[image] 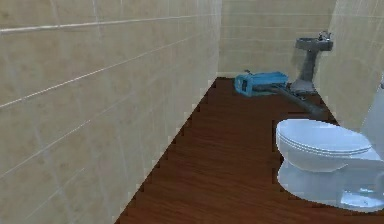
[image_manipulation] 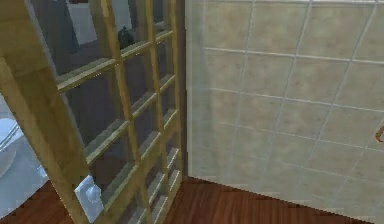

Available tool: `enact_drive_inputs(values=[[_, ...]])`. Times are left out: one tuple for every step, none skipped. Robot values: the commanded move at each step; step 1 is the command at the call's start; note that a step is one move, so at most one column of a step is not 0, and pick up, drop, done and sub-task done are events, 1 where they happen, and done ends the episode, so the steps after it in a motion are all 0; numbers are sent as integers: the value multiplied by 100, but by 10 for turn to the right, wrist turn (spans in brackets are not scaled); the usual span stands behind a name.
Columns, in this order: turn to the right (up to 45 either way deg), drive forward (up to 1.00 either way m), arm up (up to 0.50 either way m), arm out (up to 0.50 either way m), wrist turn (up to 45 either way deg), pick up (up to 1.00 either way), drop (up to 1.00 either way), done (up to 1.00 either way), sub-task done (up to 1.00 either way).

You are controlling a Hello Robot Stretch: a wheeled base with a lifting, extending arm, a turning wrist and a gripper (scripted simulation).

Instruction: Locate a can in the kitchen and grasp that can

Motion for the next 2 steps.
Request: enact_drive_inputs(values=[[0,30,0,0,0,0,0,0,0],[360,0,0,0,0,0,0,0,0]])
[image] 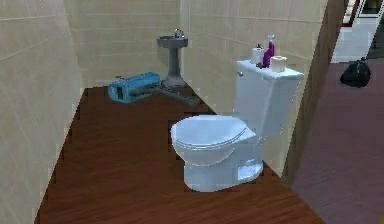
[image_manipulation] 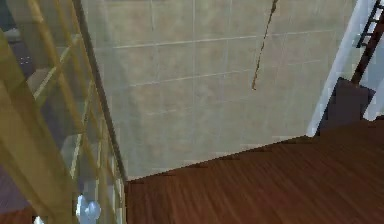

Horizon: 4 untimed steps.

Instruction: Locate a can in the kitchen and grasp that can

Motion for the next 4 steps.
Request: enact_drive_inputs(values=[[0,80,0,0,0,0,0,0,0],[450,0,0,0,0,0,0,0,0],[270,0,0,0,0,0,0,0,0],[0,100,0,0,0,0,0,0,0]])
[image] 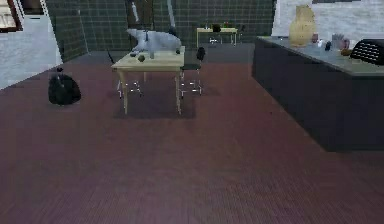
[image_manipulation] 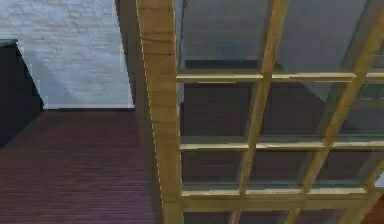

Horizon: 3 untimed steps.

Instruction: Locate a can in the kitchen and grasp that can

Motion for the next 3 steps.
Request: enact_drive_inputs(values=[[0,100,0,0,0,0,0,0,0],[0,100,0,0,0,0,0,0,0],[60,0,0,0,0,0,0,0,0]])
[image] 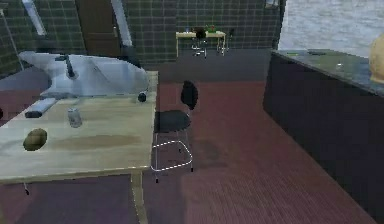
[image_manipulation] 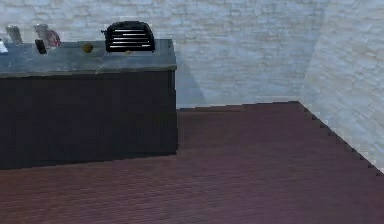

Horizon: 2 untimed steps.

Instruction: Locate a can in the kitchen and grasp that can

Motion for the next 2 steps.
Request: enact_drive_inputs(values=[[0,55,0,0,0,0,0,0,0],[-450,0,0,0,0,0,0,0,0]])
